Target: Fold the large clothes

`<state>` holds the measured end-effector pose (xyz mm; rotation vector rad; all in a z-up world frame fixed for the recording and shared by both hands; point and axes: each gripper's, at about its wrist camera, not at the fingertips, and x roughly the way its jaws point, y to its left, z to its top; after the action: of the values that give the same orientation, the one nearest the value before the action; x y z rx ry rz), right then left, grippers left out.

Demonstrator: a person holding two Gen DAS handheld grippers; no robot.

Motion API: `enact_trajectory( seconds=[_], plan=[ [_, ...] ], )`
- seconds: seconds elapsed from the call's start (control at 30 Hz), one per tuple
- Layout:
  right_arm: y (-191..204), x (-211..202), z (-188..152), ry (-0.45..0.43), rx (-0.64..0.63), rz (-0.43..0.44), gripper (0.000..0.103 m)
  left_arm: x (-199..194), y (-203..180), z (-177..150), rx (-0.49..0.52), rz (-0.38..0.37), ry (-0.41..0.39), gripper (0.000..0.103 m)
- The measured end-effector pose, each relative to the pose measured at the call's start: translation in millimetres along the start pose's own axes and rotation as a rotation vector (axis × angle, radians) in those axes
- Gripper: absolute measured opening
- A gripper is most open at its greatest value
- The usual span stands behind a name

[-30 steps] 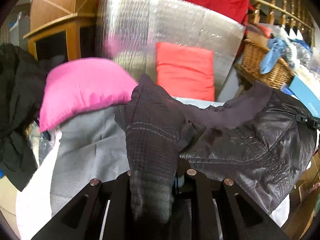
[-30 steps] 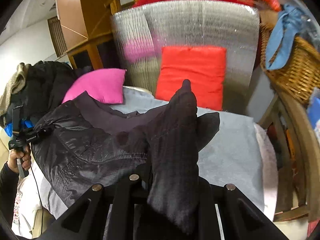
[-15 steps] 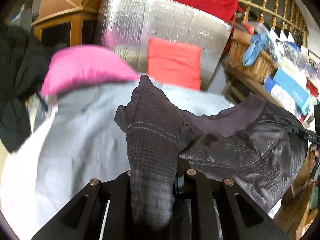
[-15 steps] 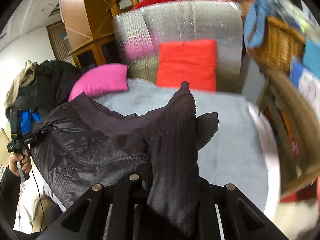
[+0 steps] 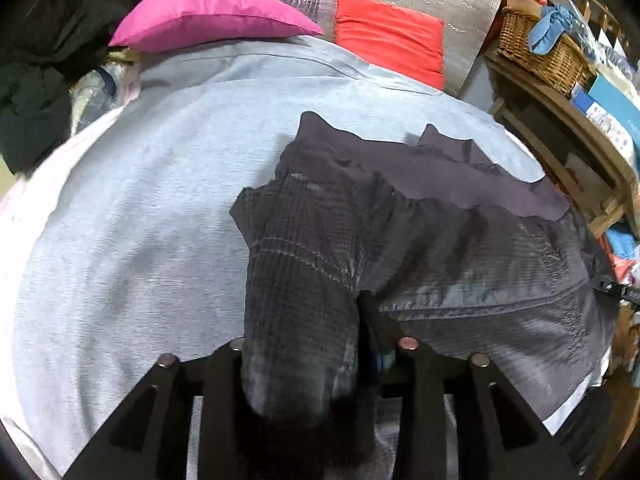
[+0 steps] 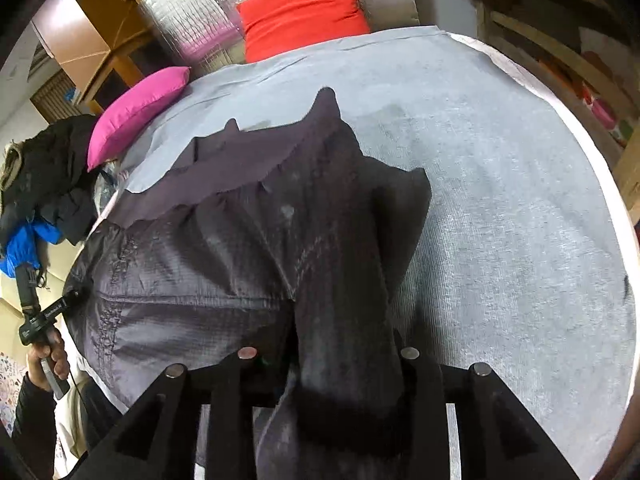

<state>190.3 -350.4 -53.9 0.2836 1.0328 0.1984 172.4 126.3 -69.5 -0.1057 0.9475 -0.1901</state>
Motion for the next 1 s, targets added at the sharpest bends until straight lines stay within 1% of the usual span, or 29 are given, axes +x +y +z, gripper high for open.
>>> enact_trajectory(
  seconds=[0.17,0.3,0.33,0.37,0.4,0.43,0.47,0.5,0.53,0.6,0.63,0.67,0.73,0.8,0.87,0.93,1.0],
  plan=[
    [4.2,-3.1,1.7,0.016,-0.03,-0.025,0.035,-5.6,-8.5,-1.4,0.046,0.043,-0.024,0.038],
    [2.4,-2.7,-4.4,0.013,-0.016,-0.018,0.037,-11.0,-8.8,-8.3,0.083,0.069,-0.031,0.04],
    [1.4,-2.7,-4.8,0.014,-0.015,-0.017,0.038,-11.8,-9.0,-8.7,0.089,0.075,-0.03,0.041],
    [2.0,-1.9,-3.6,0.017,-0.015,-0.022,0.046,-13.0,-9.4,-9.5,0.093,0.082,-0.029,0.043],
    [2.9,-0.9,-3.5,0.02,-0.017,-0.03,0.055,-15.1,-10.0,-9.7,0.095,0.093,-0.029,0.049],
    [3.0,-1.5,-4.0,0.027,-0.024,-0.054,0.067,-17.3,-10.3,-9.3,0.097,0.114,-0.031,0.053],
    [2.5,-3.5,-5.0,0.027,-0.035,-0.071,0.068,-21.4,-11.0,-9.3,0.099,0.144,-0.04,0.066],
    [3.5,-5.0,-5.0,0.029,-0.042,-0.085,0.068,-26.7,-11.1,-9.5,0.103,0.175,-0.06,0.075],
    [2.4,-9.3,-4.9,0.026,-0.037,-0.105,0.068,-34.2,-11.9,-9.2,0.111,0.21,-0.09,0.076],
    [-1.3,-22.4,-3.5,-0.01,-0.009,-0.158,0.068,-48.9,-14.0,-7.8,0.127,0.259,-0.133,0.077],
    [-2.6,-32.4,-2.2,-0.043,0.008,-0.186,0.068,-56.5,-15.6,-6.1,0.132,0.277,-0.15,0.077],
    [-0.1,-45.9,-0.2,-0.085,0.019,-0.204,0.068,-62.3,-17.1,-4.5,0.131,0.287,-0.162,0.077],
    [13.7,-66.8,2.6,-0.162,-0.006,-0.242,0.068,-77.2,-22.2,0.1,0.122,0.296,-0.2,0.077],
    [32.5,-84.4,5.4,-0.233,-0.045,-0.245,0.069,-88.3,-28.2,5.5,0.109,0.289,-0.233,0.084],
    [53.1,-95.3,6.6,-0.288,-0.082,-0.253,0.075,-96.4,-38.7,8.2,0.106,0.275,-0.265,0.086],
    [69.3,-97.4,5.7,-0.312,-0.112,-0.251,0.076,-98.4,-48.8,9.1,0.121,0.26,-0.275,0.086],
    [85.3,-94.1,3.6,-0.322,-0.148,-0.227,0.076,-95.2,-60.1,8.8,0.14,0.251,-0.274,0.086]
  ],
)
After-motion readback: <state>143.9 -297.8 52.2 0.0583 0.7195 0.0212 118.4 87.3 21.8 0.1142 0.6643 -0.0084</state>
